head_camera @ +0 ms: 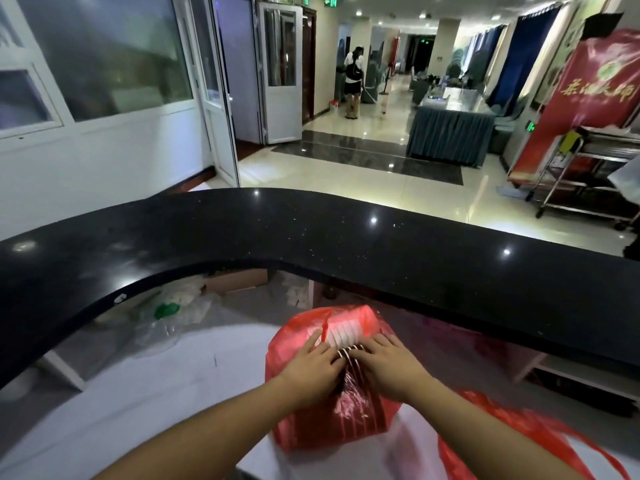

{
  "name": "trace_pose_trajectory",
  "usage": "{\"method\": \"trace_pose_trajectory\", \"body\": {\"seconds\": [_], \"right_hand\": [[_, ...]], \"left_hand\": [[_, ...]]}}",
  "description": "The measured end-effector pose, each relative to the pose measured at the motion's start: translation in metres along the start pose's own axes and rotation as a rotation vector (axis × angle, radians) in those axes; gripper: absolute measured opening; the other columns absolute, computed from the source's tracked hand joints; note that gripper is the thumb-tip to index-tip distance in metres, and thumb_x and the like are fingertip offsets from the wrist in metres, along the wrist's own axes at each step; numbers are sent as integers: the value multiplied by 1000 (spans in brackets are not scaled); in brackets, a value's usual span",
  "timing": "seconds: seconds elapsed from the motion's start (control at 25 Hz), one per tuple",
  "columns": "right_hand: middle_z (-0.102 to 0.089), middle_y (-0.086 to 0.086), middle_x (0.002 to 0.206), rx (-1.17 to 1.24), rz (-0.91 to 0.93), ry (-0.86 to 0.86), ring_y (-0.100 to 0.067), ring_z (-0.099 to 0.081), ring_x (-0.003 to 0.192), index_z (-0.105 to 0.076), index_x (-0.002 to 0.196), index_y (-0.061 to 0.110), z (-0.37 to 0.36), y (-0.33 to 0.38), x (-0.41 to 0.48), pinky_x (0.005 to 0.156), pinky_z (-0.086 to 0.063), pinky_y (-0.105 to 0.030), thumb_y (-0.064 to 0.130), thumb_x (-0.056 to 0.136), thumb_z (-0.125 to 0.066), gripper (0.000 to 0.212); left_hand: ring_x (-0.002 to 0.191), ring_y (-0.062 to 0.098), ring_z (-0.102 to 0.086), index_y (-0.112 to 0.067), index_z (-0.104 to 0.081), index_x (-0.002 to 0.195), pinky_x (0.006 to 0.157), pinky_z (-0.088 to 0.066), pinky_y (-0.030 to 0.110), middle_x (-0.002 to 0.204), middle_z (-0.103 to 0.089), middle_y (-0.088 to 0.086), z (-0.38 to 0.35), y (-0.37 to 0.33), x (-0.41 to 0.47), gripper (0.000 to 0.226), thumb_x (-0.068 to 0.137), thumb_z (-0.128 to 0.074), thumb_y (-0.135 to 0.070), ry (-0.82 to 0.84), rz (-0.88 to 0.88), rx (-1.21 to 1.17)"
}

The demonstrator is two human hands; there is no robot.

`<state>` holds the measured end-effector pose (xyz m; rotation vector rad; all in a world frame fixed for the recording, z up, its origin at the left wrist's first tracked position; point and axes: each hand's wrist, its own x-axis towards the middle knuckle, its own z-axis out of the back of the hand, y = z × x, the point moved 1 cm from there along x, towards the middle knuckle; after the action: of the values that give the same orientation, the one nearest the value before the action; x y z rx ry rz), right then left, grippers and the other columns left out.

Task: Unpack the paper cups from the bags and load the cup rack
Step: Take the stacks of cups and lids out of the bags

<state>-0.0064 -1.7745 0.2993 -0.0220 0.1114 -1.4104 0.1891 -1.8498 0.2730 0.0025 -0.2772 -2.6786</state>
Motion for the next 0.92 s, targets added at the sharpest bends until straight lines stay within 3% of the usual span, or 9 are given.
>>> {"method": "trace_pose_trajectory", "body": {"seconds": [0.12,0.24,0.36,0.48,0.6,0.72,0.8,0.92], "right_hand": [[-66,7,98,-36,-51,-38,-23,-58,89,-68,95,28,-12,-8,-1,77,-44,-39,40,88,-44,27],[-64,6,75,-77,-81,-107,-23,-57,76,-64,77,25,-16,-15,-4,71,-32,-39,34,82,-58,12],[-59,8,58,-99,-22,-129,-20,-53,70,-59,65,25,-21,-18,-13,68,-25,-37,28,68,-78,19],[-51,8,48,-138,-11,-88,-18,-50,60,-57,59,25,-23,-23,-24,66,-23,-35,21,54,-83,27],[-47,8,44,-130,-24,-34,-17,-48,51,-55,55,26,-26,-26,-31,60,-36,-33,22,48,-91,37],[-52,9,49,-138,-12,-2,-16,-51,57,-61,60,27,-28,-26,-33,66,-27,-36,32,62,-85,25],[-56,10,54,-156,16,-12,-16,-55,63,-64,67,28,-29,-24,-33,67,-23,-37,38,72,-76,16],[-55,12,54,-164,52,-28,-14,-52,62,-62,64,29,-25,-22,-34,67,-22,-37,41,76,-72,20]], "left_hand": [[107,29,-60,-22,-62,119,121,-20,58,107,-65,2,-13,0,-9,32,88,-56,-23,-7,26,-3],[107,30,-58,-23,-60,126,108,-43,49,122,-61,3,-20,1,-14,45,82,-67,-25,-72,88,-90],[110,27,-54,-24,-60,128,95,-48,41,134,-59,0,-15,-9,-9,45,84,-64,-31,-176,71,-117],[105,26,-54,-25,-58,129,87,-48,40,125,-62,-4,-11,-24,0,41,90,-53,-39,-144,104,-133],[104,27,-55,-27,-57,128,87,-48,41,118,-60,-3,-13,-31,4,42,88,-56,-41,-64,150,-121],[105,26,-50,-28,-59,126,90,-47,41,114,-58,-3,-11,-30,8,46,82,-71,-32,-68,119,-110],[104,25,-50,-31,-63,120,91,-38,40,106,-58,-7,-8,-33,10,36,84,-67,-28,-92,70,-73],[102,24,-55,-33,-70,107,91,-30,41,96,-60,-11,-2,-38,8,24,84,-62,-27,-83,15,-14]]}}
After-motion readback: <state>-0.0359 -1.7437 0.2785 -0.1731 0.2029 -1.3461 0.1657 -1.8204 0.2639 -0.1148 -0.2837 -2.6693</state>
